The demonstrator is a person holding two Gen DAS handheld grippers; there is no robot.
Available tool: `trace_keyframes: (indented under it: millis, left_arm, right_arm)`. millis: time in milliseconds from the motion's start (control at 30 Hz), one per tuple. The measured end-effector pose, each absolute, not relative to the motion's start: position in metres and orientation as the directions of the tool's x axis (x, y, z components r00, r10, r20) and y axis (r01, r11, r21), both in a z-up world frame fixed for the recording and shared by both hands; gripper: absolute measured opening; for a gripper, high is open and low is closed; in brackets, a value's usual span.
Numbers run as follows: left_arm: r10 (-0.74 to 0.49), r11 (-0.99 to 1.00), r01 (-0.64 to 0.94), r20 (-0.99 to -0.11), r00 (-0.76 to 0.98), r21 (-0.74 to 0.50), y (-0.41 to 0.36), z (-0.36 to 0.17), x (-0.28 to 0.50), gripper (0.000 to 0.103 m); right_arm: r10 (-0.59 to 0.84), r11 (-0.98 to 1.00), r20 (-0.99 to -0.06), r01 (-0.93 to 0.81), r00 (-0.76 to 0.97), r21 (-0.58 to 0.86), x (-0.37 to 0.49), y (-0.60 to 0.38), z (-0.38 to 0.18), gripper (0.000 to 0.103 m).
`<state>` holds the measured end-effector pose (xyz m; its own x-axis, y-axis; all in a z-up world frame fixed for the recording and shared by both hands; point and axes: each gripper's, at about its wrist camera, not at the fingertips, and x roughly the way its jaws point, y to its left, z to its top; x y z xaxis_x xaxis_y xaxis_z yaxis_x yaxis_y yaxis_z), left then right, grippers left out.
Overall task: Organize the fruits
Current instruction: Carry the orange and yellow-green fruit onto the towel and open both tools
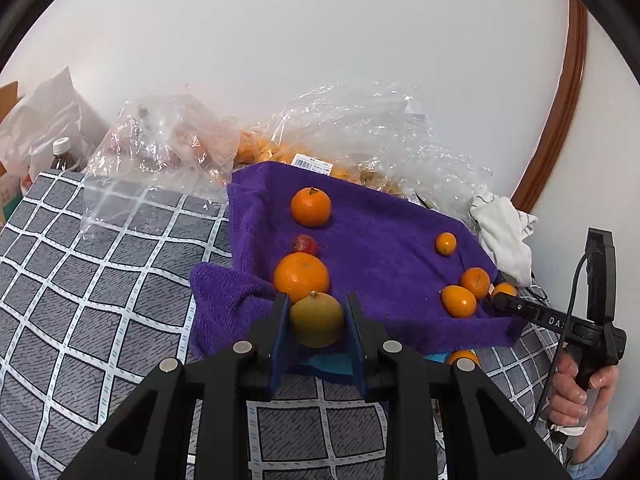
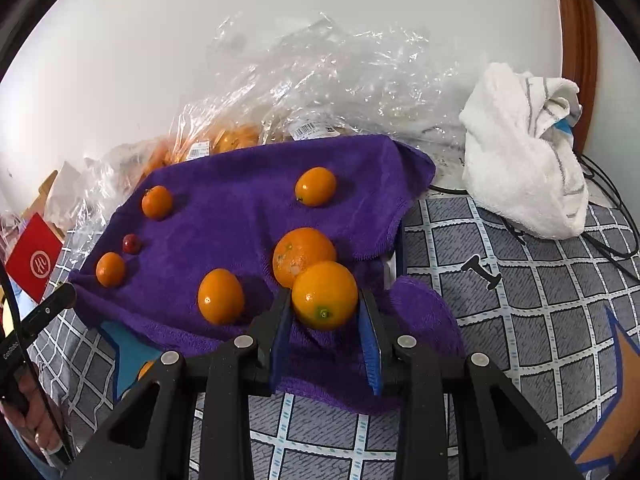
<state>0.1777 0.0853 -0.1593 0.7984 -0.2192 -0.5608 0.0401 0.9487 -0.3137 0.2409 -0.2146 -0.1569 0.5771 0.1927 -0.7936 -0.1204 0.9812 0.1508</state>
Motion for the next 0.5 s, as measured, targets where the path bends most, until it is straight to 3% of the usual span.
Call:
trace_keyframes:
  millis: [267, 500]
  left_arm:
    - [-0.193, 0.946, -0.013, -0.595, 0.780, -0.324, 0.088, -0.158, 0.178, 0.026]
    - [-0.241, 0.952, 0.065, -0.599, 0.764, -0.300, 0.058, -0.122, 0.188, 0.026]
  right_arm:
    - [0.205, 0.979, -0.777, -0.119, 0.595, 0.167, 0.235, -0.218, -0.147, 0.039]
    - [0.207, 0.977, -0.751, -0.092, 0.627, 0.192, 0.230, -0.232, -0.138, 0.044]
